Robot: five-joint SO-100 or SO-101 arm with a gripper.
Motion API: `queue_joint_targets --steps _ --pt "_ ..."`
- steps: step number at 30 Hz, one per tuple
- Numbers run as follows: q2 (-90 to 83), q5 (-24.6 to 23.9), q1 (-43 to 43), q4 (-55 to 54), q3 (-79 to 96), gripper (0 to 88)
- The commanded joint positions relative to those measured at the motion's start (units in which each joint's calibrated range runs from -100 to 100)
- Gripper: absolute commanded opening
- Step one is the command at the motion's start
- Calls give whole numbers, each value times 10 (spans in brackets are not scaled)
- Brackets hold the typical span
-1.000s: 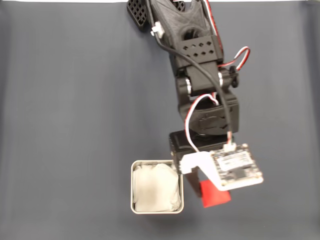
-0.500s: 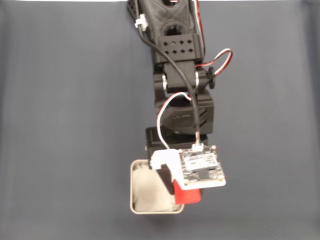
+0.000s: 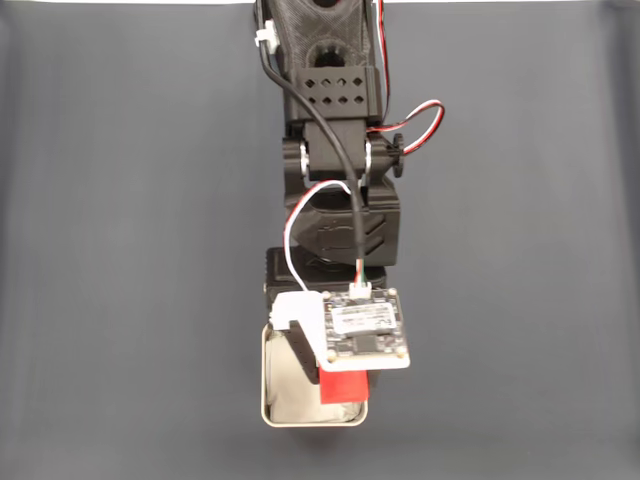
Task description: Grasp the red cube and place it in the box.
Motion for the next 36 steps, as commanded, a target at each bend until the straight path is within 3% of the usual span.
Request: queue_joint_targets --steps 1,36 --pt "-45 -1 10 -17 9 80" --pt "-59 -7 25 -42 60 85"
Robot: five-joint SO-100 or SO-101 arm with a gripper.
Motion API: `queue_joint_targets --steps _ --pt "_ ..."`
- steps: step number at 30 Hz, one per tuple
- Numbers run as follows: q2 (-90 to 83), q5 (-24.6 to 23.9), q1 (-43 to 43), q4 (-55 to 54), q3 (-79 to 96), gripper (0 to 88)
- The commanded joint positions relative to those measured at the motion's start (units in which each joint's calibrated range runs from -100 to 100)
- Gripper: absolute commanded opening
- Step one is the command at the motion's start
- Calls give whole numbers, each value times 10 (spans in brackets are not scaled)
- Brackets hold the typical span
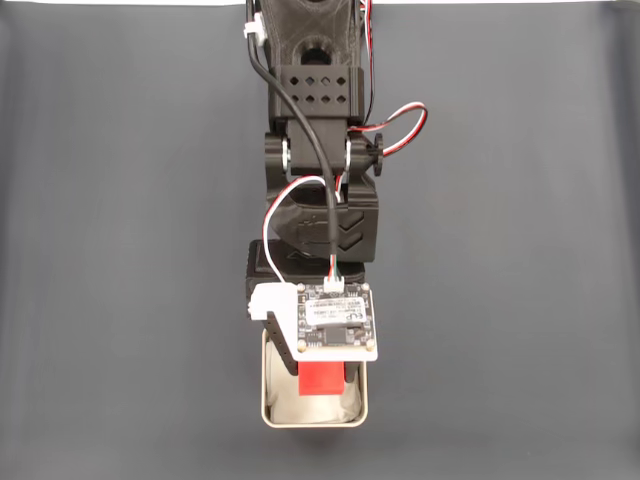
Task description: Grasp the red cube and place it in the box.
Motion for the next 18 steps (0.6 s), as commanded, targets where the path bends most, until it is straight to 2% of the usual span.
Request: queue_joint_targets --steps 1,5,6,10,18 --pt "-33 -6 6 -11 -3 86" --pt "-32 -8 6 -11 -3 95" --pt "-32 -9 6 -11 -3 116" --pt "-32 -9 7 -6 0 312" --pt "-36 1 6 -5 10 409"
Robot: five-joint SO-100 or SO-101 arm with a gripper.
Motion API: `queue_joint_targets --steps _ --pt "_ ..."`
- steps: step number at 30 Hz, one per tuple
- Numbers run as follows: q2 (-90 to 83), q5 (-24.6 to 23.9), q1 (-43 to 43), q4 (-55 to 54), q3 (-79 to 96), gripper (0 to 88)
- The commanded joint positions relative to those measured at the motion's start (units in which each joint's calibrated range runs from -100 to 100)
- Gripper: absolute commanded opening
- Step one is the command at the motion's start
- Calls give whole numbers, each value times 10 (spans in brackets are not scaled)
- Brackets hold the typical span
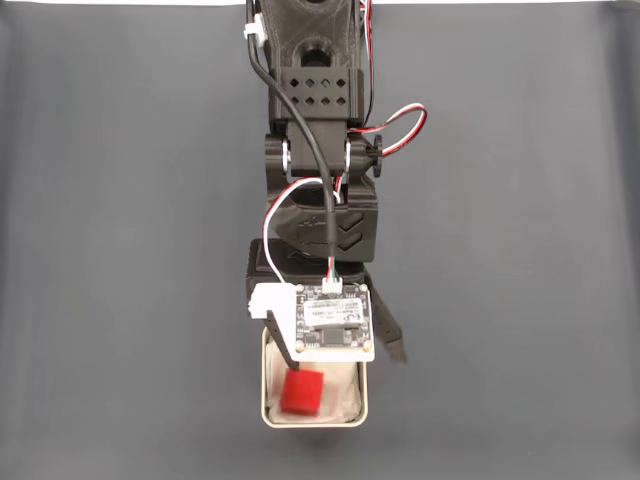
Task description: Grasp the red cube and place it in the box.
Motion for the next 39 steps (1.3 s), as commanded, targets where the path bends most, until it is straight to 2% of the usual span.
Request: queue_joint_targets --steps 1,30,32,36,39 --pt "-37 4 6 -5 -4 412" --pt "-43 0 2 -17 1 420" --pt "-46 -1 2 -17 1 371" --pt "-71 -12 2 -18 14 26" --pt "-118 -20 1 -24 43 0"
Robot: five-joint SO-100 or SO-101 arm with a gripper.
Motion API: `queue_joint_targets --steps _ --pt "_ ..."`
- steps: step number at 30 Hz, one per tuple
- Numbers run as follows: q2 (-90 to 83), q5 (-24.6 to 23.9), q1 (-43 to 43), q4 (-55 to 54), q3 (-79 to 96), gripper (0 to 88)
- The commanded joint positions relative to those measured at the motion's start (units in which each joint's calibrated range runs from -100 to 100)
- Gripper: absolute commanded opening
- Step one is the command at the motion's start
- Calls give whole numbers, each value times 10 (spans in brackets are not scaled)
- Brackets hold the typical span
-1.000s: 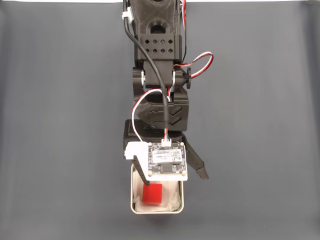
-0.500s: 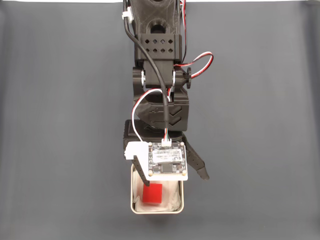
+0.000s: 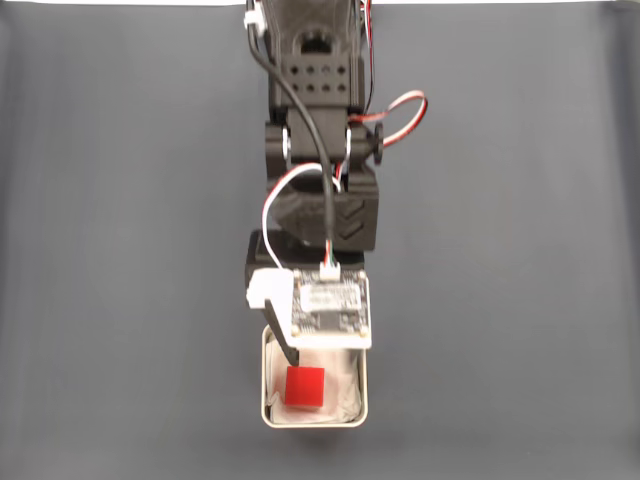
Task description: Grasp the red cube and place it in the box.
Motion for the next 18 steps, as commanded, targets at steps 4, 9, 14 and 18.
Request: queue_joint_targets --steps 4,9,14,18 --pt "-187 -15 -8 -34 116 0" --pt "-389 -10 -28 -50 334 0" --pt "-601 -7 -40 -48 567 0" --pt "-740 -8 -40 -13 721 0"
